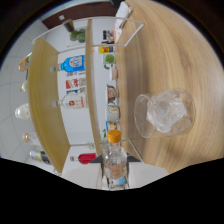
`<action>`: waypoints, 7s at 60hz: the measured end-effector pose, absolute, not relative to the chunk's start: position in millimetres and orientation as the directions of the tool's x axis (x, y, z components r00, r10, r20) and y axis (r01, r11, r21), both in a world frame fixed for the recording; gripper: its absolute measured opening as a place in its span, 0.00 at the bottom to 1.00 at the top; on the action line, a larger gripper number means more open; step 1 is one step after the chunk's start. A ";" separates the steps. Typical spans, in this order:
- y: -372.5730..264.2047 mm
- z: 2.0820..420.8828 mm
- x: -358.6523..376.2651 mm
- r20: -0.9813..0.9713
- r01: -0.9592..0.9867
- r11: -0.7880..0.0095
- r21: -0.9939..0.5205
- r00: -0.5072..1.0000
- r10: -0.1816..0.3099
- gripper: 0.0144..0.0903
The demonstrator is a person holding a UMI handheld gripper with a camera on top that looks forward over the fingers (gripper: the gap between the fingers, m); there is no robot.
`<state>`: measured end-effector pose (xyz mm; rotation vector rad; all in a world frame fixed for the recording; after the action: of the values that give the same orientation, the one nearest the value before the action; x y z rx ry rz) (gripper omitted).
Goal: Make me a cup of Mount Fuji.
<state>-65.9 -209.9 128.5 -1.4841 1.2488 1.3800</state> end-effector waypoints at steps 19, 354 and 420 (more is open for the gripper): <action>-220.1 197.1 -87.2 -0.613 -0.605 -0.197 -0.771 0.790 -0.026 0.27; -232.9 17.5 273.5 0.026 0.014 -0.573 -0.820 1.000 -0.013 0.29; -274.9 140.7 64.9 -0.041 -0.038 -0.431 -0.901 0.999 -0.002 0.94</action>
<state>64.9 -274.9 140.7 -2.0165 0.0280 0.0406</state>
